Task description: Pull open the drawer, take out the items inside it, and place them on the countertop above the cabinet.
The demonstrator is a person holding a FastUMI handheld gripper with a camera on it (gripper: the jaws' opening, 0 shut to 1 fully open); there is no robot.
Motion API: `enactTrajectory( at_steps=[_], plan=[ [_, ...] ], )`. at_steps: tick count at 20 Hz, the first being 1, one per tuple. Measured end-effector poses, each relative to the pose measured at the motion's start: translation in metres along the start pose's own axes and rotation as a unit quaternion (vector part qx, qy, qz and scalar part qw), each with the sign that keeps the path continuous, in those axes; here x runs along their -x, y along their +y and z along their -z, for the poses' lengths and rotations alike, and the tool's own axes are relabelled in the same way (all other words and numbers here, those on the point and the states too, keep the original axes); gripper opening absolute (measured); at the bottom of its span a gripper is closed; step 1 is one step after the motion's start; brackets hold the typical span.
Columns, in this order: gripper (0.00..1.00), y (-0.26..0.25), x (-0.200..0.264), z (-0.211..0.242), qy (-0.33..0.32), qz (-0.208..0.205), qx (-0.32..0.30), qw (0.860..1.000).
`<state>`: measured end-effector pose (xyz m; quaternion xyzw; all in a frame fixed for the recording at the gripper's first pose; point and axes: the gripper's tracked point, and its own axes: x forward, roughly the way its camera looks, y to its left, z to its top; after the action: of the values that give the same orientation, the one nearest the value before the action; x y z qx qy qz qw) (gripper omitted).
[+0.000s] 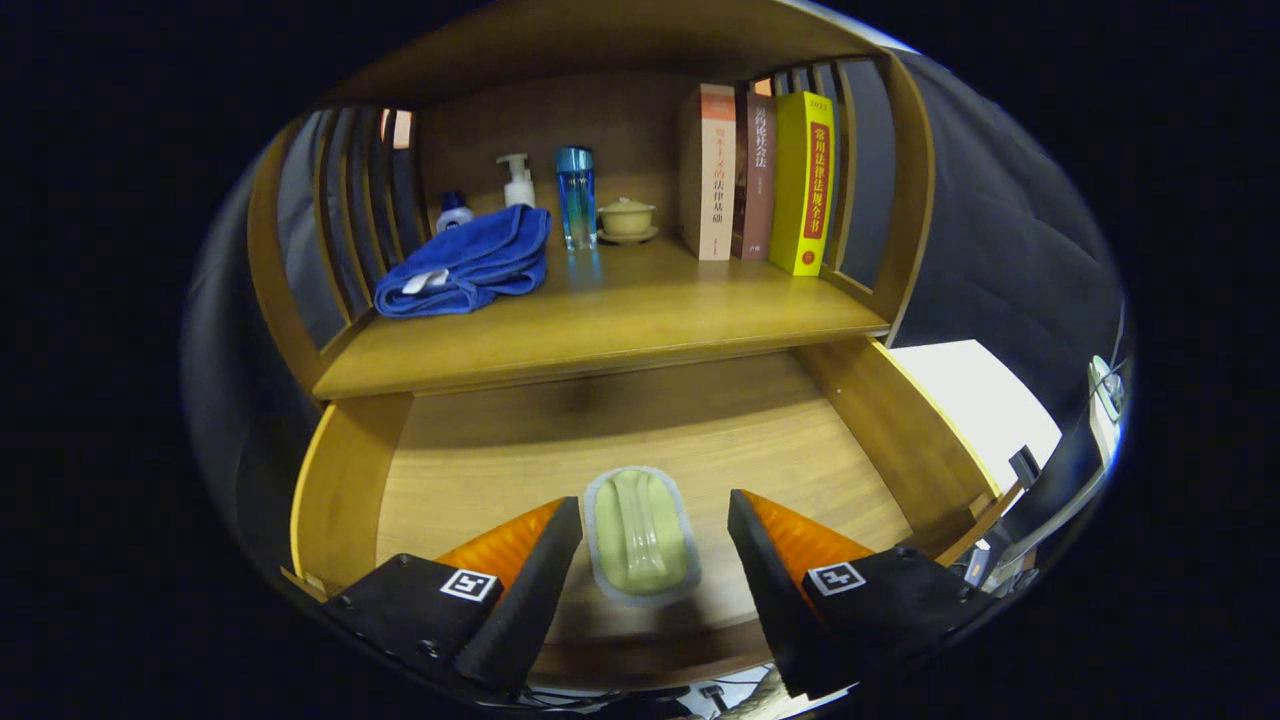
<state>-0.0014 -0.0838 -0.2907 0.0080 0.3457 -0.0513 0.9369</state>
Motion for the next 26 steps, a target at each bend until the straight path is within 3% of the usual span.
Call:
enactTrajectory(
  at_steps=[6, 9, 14, 15, 18, 26],
  plan=[
    [0.97, 0.003, -0.023, 0.017, 0.047, -0.006, 0.062, 0.997],
    [0.94, 0.014, -0.033, 0.035, 0.081, -0.019, 0.047, 0.995],
    [0.70, 0.008, -0.039, 0.059, 0.118, -0.011, 0.044, 0.992],
    [0.55, 0.007, -0.038, 0.058, 0.117, -0.009, 0.039, 0.992],
    [0.29, -0.002, -0.037, 0.048, 0.104, 0.001, 0.027, 0.994],
    [0.26, -0.002, -0.006, -0.013, 0.067, 0.000, 0.038, 0.997]
  ],
)
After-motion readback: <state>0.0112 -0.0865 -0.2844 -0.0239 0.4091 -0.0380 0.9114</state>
